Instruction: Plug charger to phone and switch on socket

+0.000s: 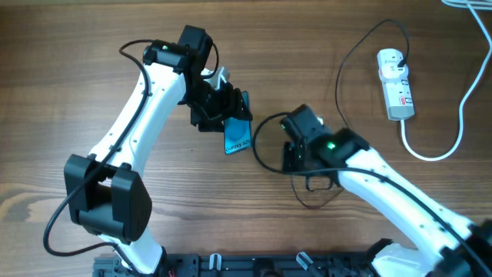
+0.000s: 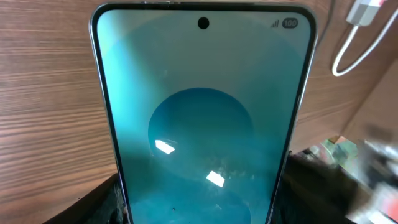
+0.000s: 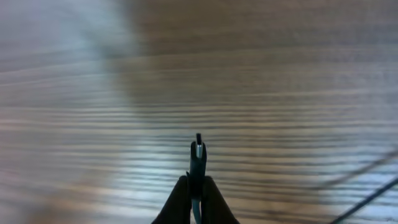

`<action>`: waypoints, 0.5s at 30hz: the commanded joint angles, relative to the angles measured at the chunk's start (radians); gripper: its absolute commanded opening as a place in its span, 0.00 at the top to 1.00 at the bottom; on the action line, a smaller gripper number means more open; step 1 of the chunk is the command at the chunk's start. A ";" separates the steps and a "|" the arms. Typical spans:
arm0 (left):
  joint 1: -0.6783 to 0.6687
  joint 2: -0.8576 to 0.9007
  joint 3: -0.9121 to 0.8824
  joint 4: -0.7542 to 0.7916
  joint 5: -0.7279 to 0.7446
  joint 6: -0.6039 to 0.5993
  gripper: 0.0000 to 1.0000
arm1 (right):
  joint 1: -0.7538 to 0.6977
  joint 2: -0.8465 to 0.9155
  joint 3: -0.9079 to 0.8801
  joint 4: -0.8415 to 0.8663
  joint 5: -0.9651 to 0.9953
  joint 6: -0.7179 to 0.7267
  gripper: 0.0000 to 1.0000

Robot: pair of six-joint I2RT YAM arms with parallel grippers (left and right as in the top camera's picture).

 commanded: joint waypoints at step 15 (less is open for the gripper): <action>-0.002 -0.017 0.020 -0.016 0.045 0.011 0.62 | -0.208 -0.073 0.005 -0.021 -0.195 -0.087 0.58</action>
